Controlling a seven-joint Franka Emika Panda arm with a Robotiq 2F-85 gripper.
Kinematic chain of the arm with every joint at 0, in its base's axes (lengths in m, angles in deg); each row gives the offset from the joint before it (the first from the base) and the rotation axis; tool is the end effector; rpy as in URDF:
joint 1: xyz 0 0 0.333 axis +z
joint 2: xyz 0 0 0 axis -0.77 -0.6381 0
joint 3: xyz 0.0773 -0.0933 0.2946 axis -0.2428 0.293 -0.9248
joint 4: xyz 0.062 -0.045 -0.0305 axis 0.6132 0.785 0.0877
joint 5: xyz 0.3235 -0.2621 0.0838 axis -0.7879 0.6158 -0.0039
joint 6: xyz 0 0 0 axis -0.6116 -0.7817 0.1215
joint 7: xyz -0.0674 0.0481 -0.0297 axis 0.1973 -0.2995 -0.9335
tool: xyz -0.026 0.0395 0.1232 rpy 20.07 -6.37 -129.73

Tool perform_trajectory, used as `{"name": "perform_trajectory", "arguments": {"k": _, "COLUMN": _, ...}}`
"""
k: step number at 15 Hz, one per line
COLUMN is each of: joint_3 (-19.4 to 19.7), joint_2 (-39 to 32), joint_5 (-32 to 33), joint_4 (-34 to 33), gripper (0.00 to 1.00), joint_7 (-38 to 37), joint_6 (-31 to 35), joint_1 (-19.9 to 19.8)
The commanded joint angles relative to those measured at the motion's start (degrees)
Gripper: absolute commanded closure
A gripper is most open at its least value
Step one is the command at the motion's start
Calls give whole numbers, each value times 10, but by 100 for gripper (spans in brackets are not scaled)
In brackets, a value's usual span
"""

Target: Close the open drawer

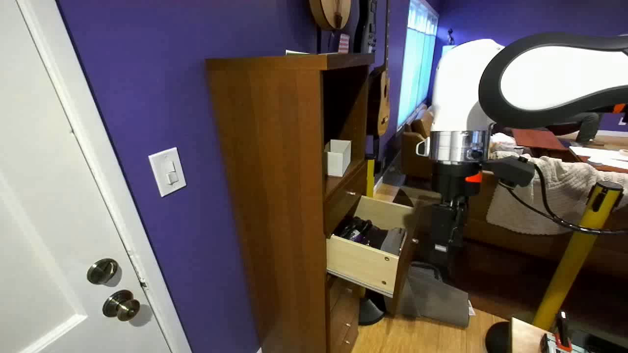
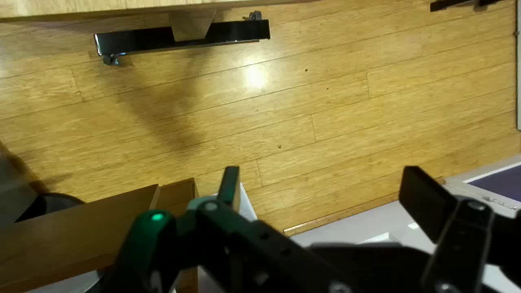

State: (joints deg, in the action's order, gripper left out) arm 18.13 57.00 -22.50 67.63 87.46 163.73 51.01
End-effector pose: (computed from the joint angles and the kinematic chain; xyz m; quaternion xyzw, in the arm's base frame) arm 0.3821 -0.0071 0.5038 -0.9902 0.0449 0.0643 0.1158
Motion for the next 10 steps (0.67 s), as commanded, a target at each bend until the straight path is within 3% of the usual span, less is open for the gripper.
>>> {"name": "perform_trajectory", "arguments": {"k": 1, "joint_3": -8, "joint_2": -1, "joint_5": -4, "joint_4": -2, "gripper": 0, "joint_7": 5, "joint_6": -2, "joint_1": -11}}
{"name": "perform_trajectory", "arguments": {"k": 10, "joint_3": -6, "joint_2": -4, "joint_5": 4, "joint_4": 2, "gripper": 0, "joint_7": 4, "joint_6": 7, "joint_1": -20}}
